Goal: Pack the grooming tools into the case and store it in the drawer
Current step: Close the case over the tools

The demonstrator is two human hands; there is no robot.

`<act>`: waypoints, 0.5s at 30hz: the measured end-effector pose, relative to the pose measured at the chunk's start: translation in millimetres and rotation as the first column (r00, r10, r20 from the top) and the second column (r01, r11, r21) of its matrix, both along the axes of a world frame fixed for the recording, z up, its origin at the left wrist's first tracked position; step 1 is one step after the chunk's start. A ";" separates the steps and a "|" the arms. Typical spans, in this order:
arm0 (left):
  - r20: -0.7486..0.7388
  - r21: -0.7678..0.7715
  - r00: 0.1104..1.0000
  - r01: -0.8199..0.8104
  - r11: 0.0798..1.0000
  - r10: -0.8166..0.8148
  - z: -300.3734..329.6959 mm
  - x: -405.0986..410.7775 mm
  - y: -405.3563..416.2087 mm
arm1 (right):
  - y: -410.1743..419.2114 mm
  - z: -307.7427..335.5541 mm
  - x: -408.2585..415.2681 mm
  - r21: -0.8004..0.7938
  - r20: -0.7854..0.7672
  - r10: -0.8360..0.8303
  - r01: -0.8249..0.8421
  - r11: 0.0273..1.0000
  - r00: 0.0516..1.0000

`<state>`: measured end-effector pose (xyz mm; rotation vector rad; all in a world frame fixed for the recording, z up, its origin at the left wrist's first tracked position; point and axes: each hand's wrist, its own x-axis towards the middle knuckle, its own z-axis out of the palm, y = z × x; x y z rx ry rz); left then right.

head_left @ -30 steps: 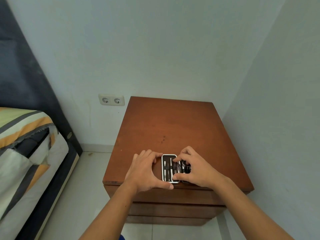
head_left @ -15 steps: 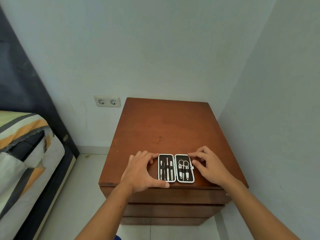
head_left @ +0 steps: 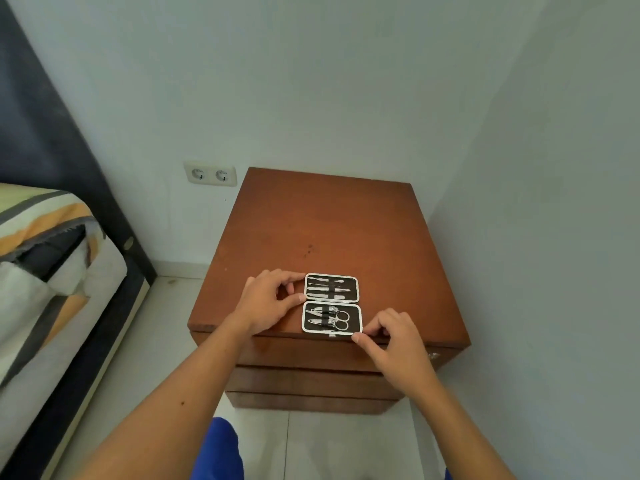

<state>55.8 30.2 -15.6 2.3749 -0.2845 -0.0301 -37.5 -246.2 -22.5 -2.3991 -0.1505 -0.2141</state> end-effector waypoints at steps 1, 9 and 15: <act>-0.010 -0.002 1.000 -0.004 1.000 0.003 1.1 -0.6 -0.3 | 4.4 -0.7 -3.5 0.010 0.000 -0.012 0.012 1.000 1.000; -0.006 0.004 1.000 -0.009 1.000 0.009 0.8 -2.8 -2.9 | 2.0 -2.0 -2.8 0.078 0.001 -0.030 0.030 0.996 1.000; -0.023 -0.021 1.000 -0.014 1.000 0.013 1.2 -0.9 -3.0 | -1.9 6.7 2.7 0.084 -0.068 -0.023 0.029 0.996 0.997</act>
